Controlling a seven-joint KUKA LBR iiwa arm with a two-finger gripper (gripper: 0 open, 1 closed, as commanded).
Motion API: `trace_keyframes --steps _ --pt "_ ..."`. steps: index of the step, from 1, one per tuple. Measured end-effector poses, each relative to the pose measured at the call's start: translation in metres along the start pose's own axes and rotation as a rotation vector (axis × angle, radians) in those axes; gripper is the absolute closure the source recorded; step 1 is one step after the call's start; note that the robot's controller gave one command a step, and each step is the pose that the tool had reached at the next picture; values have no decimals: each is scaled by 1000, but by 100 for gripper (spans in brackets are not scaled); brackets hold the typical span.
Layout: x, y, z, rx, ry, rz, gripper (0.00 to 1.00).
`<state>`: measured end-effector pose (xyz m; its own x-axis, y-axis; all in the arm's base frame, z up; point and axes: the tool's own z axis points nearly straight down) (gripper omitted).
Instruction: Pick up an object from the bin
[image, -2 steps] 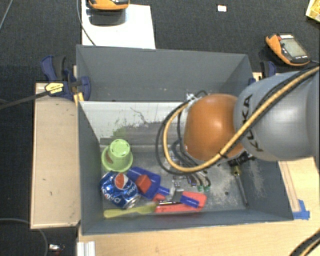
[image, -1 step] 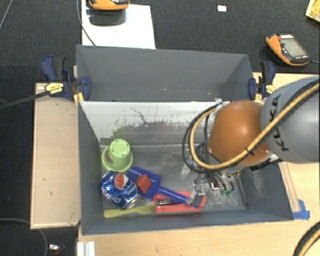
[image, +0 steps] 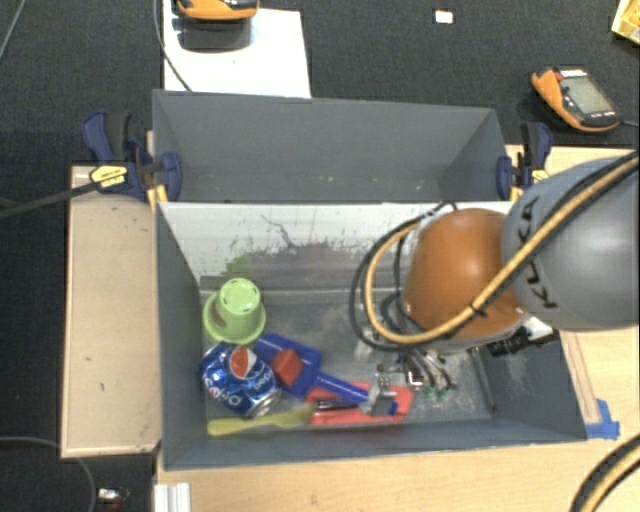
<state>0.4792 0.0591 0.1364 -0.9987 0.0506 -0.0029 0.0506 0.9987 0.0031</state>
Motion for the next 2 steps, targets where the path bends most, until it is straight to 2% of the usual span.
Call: trace_keyframes --steps 1,2 --pt "1 6 66 -4 -8 41 0" --pt "0 21 64 -5 -10 185 100"
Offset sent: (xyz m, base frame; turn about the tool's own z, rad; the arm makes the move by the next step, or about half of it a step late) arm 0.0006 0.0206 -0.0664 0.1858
